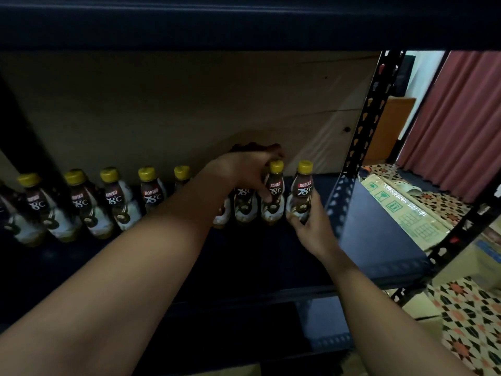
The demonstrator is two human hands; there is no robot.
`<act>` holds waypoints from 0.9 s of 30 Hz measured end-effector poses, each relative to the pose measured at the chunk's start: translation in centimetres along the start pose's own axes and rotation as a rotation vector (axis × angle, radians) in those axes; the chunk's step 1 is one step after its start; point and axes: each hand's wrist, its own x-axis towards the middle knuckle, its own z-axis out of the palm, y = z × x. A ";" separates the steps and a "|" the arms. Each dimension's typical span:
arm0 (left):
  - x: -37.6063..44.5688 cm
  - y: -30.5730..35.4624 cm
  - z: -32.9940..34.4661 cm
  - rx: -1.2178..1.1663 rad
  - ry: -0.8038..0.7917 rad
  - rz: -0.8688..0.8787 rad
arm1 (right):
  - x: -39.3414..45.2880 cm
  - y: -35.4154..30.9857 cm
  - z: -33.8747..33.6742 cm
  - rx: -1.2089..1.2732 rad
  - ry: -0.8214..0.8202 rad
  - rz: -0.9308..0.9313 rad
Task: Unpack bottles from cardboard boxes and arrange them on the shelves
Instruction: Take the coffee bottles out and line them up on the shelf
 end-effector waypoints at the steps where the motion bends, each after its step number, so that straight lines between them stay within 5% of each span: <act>1: -0.3 -0.3 -0.6 0.000 -0.042 -0.024 | 0.0 0.0 0.0 -0.001 0.001 -0.003; 13: -1.5 -1.1 -1.8 0.077 -0.057 -0.129 | 0.2 0.9 0.2 -0.024 0.011 0.031; 27: 0.9 0.6 0.8 -0.010 0.093 0.065 | 0.1 0.4 0.1 -0.013 -0.009 0.029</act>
